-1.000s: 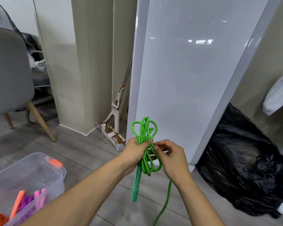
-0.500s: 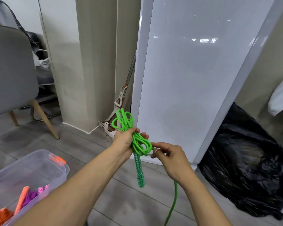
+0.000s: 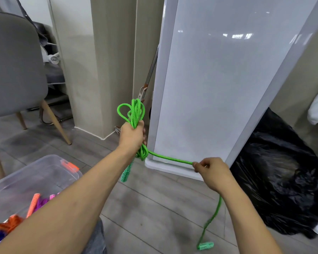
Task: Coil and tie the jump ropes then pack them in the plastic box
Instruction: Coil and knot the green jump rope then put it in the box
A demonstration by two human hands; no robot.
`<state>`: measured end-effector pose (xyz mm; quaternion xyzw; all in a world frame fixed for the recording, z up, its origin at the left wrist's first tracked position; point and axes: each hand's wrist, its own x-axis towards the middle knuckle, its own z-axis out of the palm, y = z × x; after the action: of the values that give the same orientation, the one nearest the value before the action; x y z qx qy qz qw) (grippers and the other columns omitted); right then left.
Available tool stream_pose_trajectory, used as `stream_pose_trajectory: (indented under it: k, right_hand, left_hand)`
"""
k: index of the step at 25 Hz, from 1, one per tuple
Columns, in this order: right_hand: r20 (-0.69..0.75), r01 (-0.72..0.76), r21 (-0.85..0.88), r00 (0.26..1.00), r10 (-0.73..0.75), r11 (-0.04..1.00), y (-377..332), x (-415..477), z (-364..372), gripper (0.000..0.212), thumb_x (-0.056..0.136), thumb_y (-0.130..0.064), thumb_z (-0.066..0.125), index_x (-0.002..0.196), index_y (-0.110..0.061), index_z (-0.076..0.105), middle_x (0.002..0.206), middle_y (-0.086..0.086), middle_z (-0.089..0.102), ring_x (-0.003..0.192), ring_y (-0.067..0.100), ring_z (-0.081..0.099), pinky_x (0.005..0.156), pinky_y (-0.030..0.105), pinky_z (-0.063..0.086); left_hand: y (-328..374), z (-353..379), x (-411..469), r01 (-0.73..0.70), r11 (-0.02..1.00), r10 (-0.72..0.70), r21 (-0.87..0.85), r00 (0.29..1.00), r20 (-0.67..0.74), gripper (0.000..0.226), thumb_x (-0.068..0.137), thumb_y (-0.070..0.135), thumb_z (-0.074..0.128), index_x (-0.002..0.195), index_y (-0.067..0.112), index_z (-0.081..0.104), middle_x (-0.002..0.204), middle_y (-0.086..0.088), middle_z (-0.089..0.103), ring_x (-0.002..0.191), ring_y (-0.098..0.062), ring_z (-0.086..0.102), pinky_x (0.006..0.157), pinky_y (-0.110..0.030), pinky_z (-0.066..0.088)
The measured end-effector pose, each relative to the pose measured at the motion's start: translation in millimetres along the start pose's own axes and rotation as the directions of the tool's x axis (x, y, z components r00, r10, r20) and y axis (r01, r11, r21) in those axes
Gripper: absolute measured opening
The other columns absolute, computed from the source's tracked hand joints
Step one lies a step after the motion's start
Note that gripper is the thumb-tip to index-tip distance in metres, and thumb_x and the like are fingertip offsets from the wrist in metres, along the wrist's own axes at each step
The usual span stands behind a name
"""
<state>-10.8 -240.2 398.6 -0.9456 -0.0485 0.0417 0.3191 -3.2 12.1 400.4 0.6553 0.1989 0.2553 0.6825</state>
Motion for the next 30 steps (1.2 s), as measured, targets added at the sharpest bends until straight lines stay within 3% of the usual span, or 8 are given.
stream_pose_trajectory:
  k: [5, 8, 11, 14, 18, 21, 24, 30]
  right_hand:
    - [0.011, 0.151, 0.330, 0.986, -0.164, 0.932, -14.4, -0.4, 6.2, 0.022, 0.099, -0.022, 0.057, 0.086, -0.016, 0.074, 0.053, -0.012, 0.052, 0.040, 0.000, 0.044, 0.051, 0.019, 0.030]
    - [0.046, 0.148, 0.449, 0.981, -0.188, 0.881, -19.6, 0.9, 12.8, 0.020, 0.099, -0.019, 0.057, 0.090, -0.015, 0.074, 0.060, -0.007, 0.053, 0.040, 0.002, 0.040, 0.049, 0.020, 0.032]
    - [0.055, 0.128, 0.538, 0.981, -0.186, 0.833, -20.3, -0.9, 12.9, 0.020, 0.098, -0.017, 0.059, 0.086, -0.015, 0.075, 0.057, -0.007, 0.054, 0.043, 0.012, 0.037, 0.044, 0.022, 0.030]
    - [0.034, 0.124, 0.563, 0.984, -0.172, 0.817, -21.6, -2.2, 10.5, 0.019, 0.098, -0.015, 0.061, 0.085, -0.009, 0.074, 0.056, -0.006, 0.059, 0.043, 0.011, 0.040, 0.043, 0.021, 0.033]
    - [-0.039, 0.136, 0.472, 0.990, -0.133, 0.871, -19.2, -1.3, 10.2, 0.021, 0.091, -0.029, 0.070, 0.076, -0.015, 0.074, 0.055, -0.005, 0.058, 0.043, 0.009, 0.043, 0.050, 0.024, 0.035]
    - [-0.056, 0.113, 0.445, 0.994, -0.099, 0.888, -14.1, -0.1, 10.5, 0.024, 0.088, -0.036, 0.073, 0.072, -0.018, 0.074, 0.057, 0.000, 0.054, 0.045, 0.012, 0.040, 0.053, 0.026, 0.034]
    - [0.014, 0.068, 0.493, 0.996, -0.086, 0.867, -14.6, -1.8, 9.6, 0.024, 0.094, -0.031, 0.067, 0.082, -0.012, 0.076, 0.058, -0.001, 0.054, 0.042, 0.011, 0.040, 0.047, 0.023, 0.035]
    - [0.051, -0.035, 0.385, 0.999, 0.016, 0.922, -2.1, 0.9, 6.0, 0.023, 0.093, -0.034, 0.064, 0.087, -0.014, 0.073, 0.067, 0.005, 0.064, 0.043, 0.016, 0.049, 0.047, 0.023, 0.041]
  left_hand:
    - [5.1, 12.0, -28.3, -0.076, 0.988, 0.025, 0.134, 0.936, 0.351, 0.019, 0.104, 0.014, 0.045, 0.092, 0.003, 0.055, 0.060, 0.003, 0.057, 0.044, -0.016, 0.048, 0.042, -0.023, 0.043]
    - [2.6, 20.6, -44.0, -0.133, 0.977, 0.016, 0.167, 0.826, 0.564, 0.018, 0.105, 0.017, 0.046, 0.118, 0.010, 0.055, 0.081, 0.007, 0.074, 0.071, -0.017, 0.065, 0.061, -0.031, 0.057]
    - [-1.0, 27.8, -53.6, -0.237, 0.944, 0.032, 0.229, 0.757, 0.652, 0.011, 0.103, 0.021, 0.051, 0.111, 0.016, 0.057, 0.097, -0.001, 0.073, 0.092, -0.020, 0.068, 0.083, -0.040, 0.057]
    - [-2.6, 30.9, -59.7, -0.302, 0.931, 0.076, 0.205, 0.709, 0.701, 0.004, 0.101, 0.016, 0.053, 0.104, 0.015, 0.056, 0.089, -0.001, 0.070, 0.088, -0.017, 0.068, 0.081, -0.032, 0.054]
    - [-2.8, 27.6, -58.0, -0.358, 0.888, 0.013, 0.288, 0.647, 0.762, 0.009, 0.097, 0.017, 0.056, 0.092, 0.010, 0.059, 0.077, -0.007, 0.071, 0.080, -0.026, 0.072, 0.078, -0.042, 0.057]
    - [-2.6, 29.1, -59.5, -0.375, 0.843, -0.021, 0.384, 0.692, 0.722, 0.023, 0.096, 0.025, 0.061, 0.076, 0.015, 0.059, 0.069, -0.002, 0.065, 0.070, -0.027, 0.071, 0.068, -0.037, 0.056]
    - [-7.7, 29.4, -49.6, -0.386, 0.795, 0.052, 0.469, 0.813, 0.580, 0.024, 0.096, 0.028, 0.058, 0.073, 0.022, 0.056, 0.068, 0.005, 0.063, 0.069, -0.025, 0.066, 0.064, -0.033, 0.050]
    - [-19.2, 26.9, -28.0, 0.078, 0.989, -0.098, 0.125, 0.981, 0.168, 0.023, 0.100, 0.017, 0.052, 0.077, 0.013, 0.055, 0.068, -0.002, 0.056, 0.052, -0.022, 0.058, 0.067, -0.037, 0.047]
